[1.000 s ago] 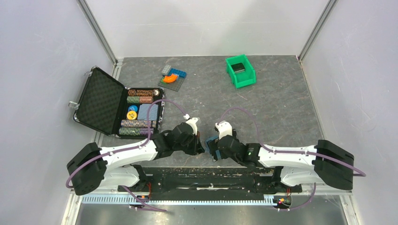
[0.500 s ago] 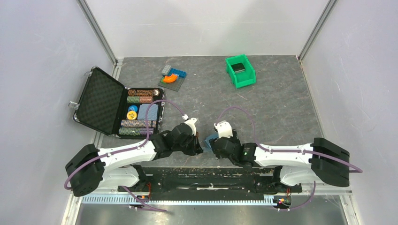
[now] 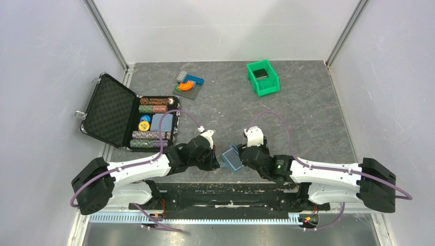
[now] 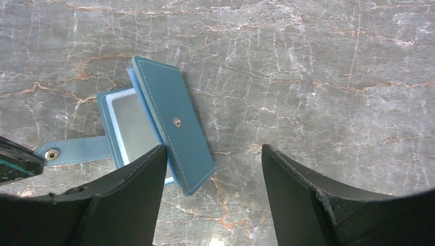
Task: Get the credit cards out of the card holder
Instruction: Open the card holder at the center of the board.
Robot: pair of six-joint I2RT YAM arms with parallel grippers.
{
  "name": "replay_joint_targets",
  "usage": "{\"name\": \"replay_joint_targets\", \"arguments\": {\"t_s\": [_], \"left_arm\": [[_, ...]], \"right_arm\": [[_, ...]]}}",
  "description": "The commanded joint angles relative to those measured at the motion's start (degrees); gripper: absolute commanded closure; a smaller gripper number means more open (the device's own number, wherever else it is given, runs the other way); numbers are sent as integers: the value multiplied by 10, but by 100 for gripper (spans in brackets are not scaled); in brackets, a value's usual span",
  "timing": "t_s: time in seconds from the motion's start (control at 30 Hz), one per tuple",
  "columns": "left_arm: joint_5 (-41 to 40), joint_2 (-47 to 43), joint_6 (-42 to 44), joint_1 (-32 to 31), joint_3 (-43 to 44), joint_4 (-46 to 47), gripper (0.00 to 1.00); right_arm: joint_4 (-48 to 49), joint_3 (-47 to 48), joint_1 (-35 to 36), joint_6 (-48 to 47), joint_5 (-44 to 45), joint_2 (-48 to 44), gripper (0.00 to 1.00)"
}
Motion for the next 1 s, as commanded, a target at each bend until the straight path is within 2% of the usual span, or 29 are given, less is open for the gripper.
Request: {"name": "replay_joint_targets", "arguments": {"t_s": [0.0,0.2,0.43,0.67,0.8,0.97], "left_arm": [[-19,-2,-11,1,-4,-4,98],[-19,-2,-12,0,-5,-2,98],[-22,-2,-10,1,-4,-6,98],[-23,-4,-8,0,-5,-12,98],[-23,-9,-8,0,-8,-10,98],[-23,-16,-9,0,-6,-6,98]], "right_arm": [[15,-5,-8,-32,1,-20,30],[67,-21,-9,-57,-60,-24,25],[68,-19,-12,-61,-46,-16,39],[49,-36,-64,-48,-49,-18,44],[58,-56,-97,-50,-75,-27,48],[112,-108,-152,-43,-156,-24,51]]}}
